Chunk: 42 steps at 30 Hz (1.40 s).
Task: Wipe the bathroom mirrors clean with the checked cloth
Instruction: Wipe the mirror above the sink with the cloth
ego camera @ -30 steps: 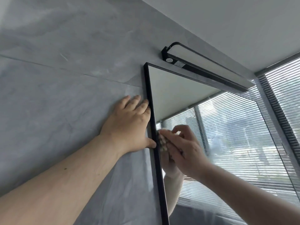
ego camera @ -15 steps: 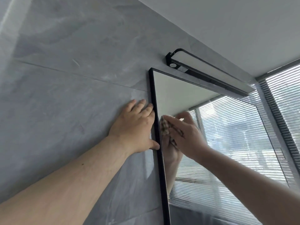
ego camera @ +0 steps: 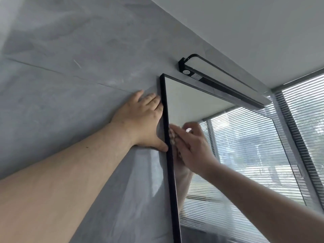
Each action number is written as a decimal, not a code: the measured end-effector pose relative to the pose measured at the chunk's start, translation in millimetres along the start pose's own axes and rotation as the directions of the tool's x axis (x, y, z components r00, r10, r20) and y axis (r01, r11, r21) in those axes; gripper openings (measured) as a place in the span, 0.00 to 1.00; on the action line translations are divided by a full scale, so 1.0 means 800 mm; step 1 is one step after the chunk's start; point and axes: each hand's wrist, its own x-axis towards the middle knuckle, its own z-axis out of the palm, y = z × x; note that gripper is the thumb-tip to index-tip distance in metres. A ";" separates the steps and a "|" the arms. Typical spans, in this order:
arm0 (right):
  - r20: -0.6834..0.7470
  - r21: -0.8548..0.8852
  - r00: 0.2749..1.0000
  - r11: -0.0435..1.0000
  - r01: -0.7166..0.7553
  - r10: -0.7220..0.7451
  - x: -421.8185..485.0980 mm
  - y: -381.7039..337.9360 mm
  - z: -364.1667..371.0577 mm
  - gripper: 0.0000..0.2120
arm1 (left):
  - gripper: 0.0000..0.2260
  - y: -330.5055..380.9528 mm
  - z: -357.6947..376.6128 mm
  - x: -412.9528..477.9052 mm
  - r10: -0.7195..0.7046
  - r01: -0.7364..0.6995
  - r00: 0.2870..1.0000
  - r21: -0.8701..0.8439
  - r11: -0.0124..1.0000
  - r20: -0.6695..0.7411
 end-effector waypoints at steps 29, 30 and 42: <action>0.167 -0.050 0.923 0.932 0.359 -0.347 -0.063 0.055 -0.037 0.21 | 0.56 0.004 -0.002 0.000 -0.040 0.040 0.999 0.000 0.999 0.014; 0.154 -0.097 0.929 0.931 0.352 -0.335 -0.049 0.063 -0.036 0.21 | 0.56 0.003 -0.003 0.000 -0.042 0.042 0.999 -0.003 0.999 0.018; -0.160 -0.153 0.805 0.792 -0.592 0.571 -0.002 0.221 -0.062 0.19 | 0.57 0.004 -0.001 0.001 -0.047 0.047 0.999 0.004 0.999 -0.002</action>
